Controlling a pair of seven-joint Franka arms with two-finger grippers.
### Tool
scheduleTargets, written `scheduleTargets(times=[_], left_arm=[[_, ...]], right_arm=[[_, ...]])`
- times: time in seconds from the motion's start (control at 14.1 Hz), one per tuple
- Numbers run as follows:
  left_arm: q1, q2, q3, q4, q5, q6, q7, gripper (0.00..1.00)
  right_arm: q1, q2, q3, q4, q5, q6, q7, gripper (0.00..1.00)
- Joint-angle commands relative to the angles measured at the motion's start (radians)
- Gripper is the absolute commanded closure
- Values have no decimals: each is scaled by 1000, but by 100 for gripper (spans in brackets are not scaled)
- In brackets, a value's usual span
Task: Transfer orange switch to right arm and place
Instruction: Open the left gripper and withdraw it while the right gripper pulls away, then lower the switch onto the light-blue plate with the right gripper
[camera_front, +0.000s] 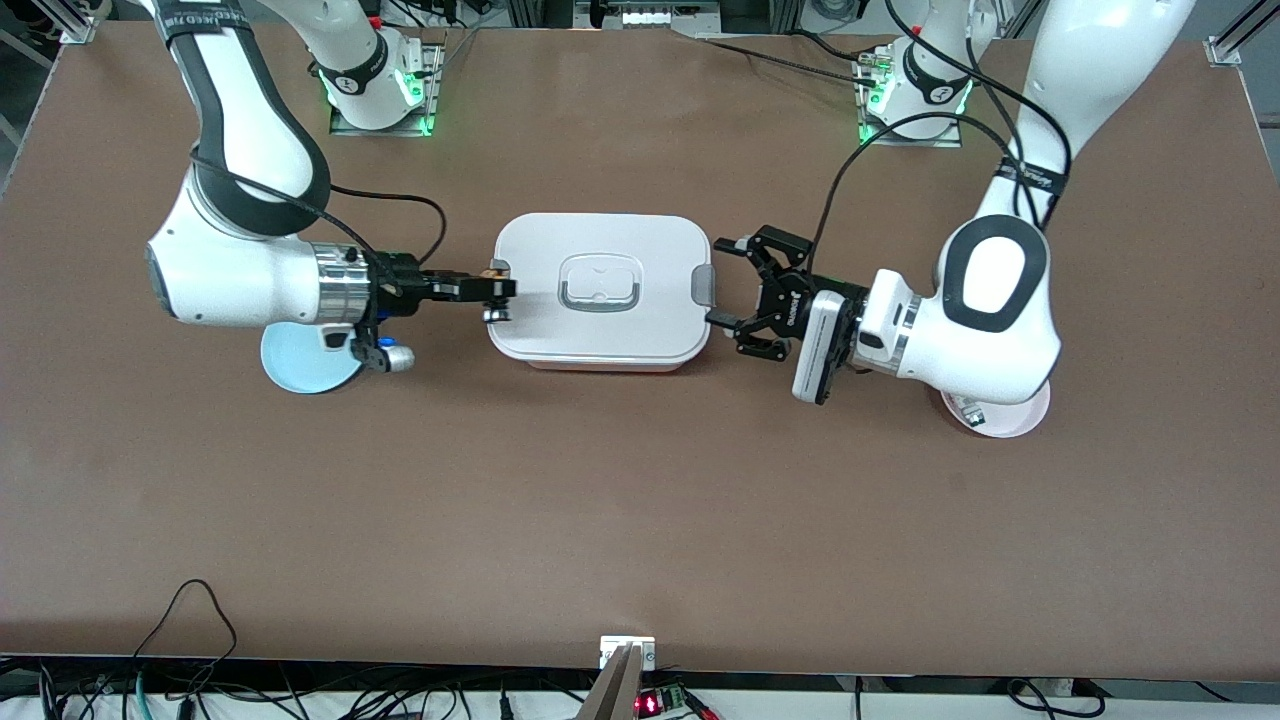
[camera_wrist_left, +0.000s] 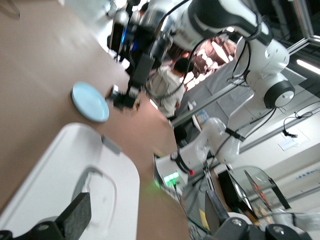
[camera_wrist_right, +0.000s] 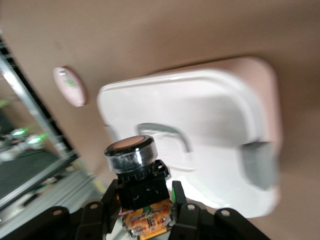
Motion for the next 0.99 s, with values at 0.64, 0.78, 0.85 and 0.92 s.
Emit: scheduleTargets(times=[0.64, 0.78, 0.85, 0.92], left_arm=[[66, -38, 8, 125, 590, -252, -537, 0], [64, -38, 6, 194, 723, -293, -619, 0], [63, -38, 6, 227, 788, -316, -654, 0], [63, -38, 6, 260, 845, -339, -679, 0]], right_arm=[[-119, -43, 9, -17, -618, -7, -654, 72], [-144, -28, 9, -22, -711, -3, -800, 72], [-150, -20, 9, -26, -759, 0, -855, 72], [-155, -17, 9, -37, -814, 8, -905, 72]])
